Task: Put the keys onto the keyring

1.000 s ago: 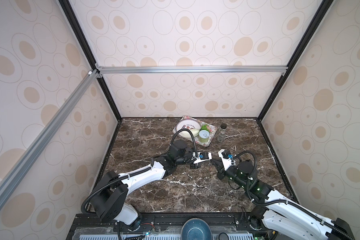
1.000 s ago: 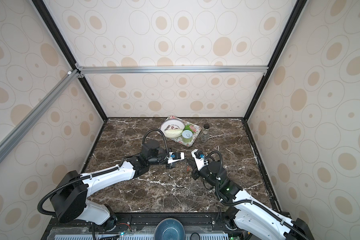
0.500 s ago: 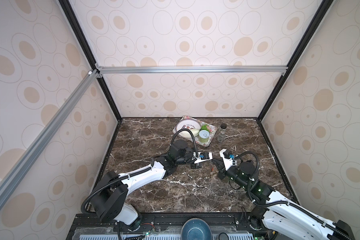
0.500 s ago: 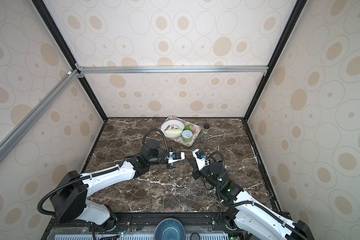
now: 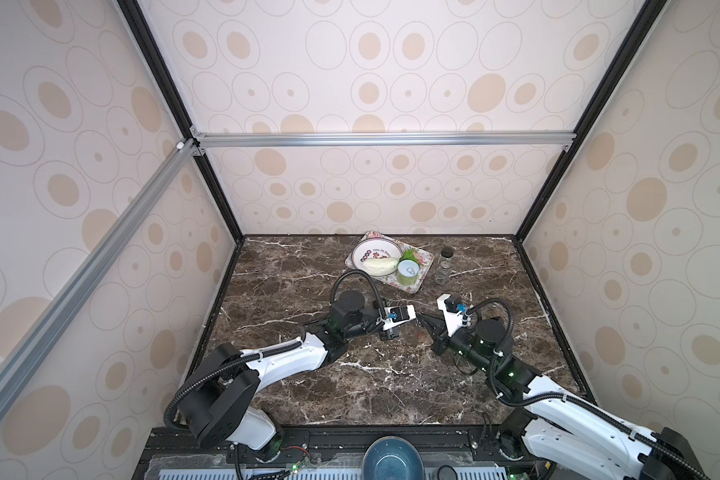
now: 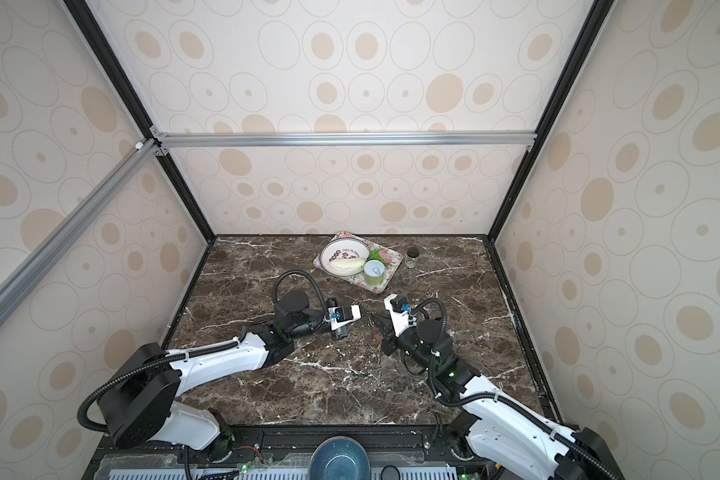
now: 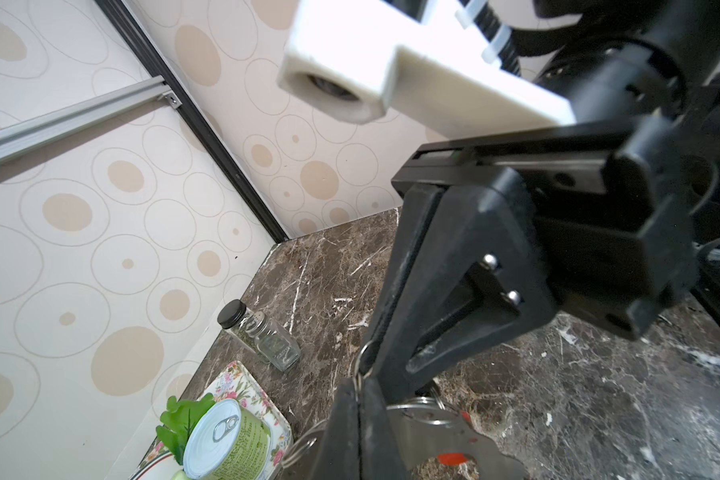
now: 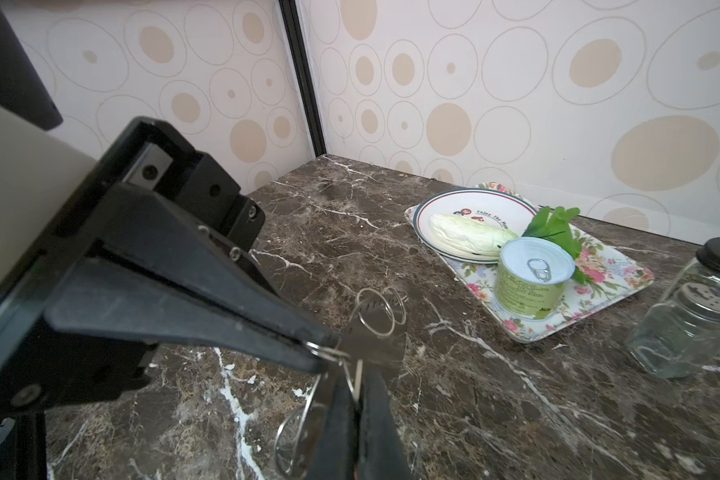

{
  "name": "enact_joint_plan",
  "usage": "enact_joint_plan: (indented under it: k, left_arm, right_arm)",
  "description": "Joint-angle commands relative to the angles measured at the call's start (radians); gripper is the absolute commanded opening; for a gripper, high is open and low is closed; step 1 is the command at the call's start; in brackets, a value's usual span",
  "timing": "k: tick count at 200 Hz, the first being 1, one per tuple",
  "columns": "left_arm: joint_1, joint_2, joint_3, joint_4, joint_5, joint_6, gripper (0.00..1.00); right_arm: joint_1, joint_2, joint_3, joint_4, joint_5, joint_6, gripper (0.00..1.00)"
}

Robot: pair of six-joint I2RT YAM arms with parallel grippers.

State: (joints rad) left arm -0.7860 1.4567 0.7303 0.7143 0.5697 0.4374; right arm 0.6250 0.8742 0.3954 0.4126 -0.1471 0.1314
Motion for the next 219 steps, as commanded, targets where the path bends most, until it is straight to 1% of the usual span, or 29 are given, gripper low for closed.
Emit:
enact_joint_plan:
  k: [1,19,39,51,90,129,171,196,219]
  left_arm:
    - [-0.003,-0.056,-0.037,0.217,0.044,-0.064,0.00]
    - [-0.002,-0.053,-0.065,0.299,0.047,-0.084,0.00]
    - [-0.004,-0.046,-0.071,0.328,0.049,-0.100,0.00]
    - [-0.003,-0.044,-0.069,0.330,0.053,-0.103,0.00]
    - [-0.004,-0.043,-0.069,0.327,0.050,-0.099,0.00]
    - [-0.003,-0.059,-0.059,0.268,0.035,-0.076,0.00]
    - [-0.002,-0.118,-0.016,0.048,0.024,0.005,0.20]
    - [-0.003,-0.139,0.020,-0.081,0.025,0.040,0.25]
    - [-0.003,-0.137,0.044,-0.137,0.030,0.040,0.27]
  right_arm:
    - [-0.056,0.009,-0.015,0.034,0.041,0.055,0.00]
    - [-0.057,0.013,-0.010,0.033,0.016,0.053,0.00]
    - [-0.056,0.006,-0.007,0.031,-0.028,0.050,0.00]
    - [-0.057,-0.005,-0.007,0.030,-0.044,0.048,0.00]
    - [-0.057,-0.060,-0.012,0.006,-0.044,0.043,0.00]
    - [-0.057,-0.084,-0.015,-0.017,-0.014,0.035,0.00]
    - [-0.057,-0.090,-0.010,-0.030,-0.008,0.026,0.00]
    - [-0.056,-0.089,-0.003,-0.034,-0.017,0.019,0.00]
    - [-0.049,-0.081,0.003,-0.037,-0.025,0.013,0.00]
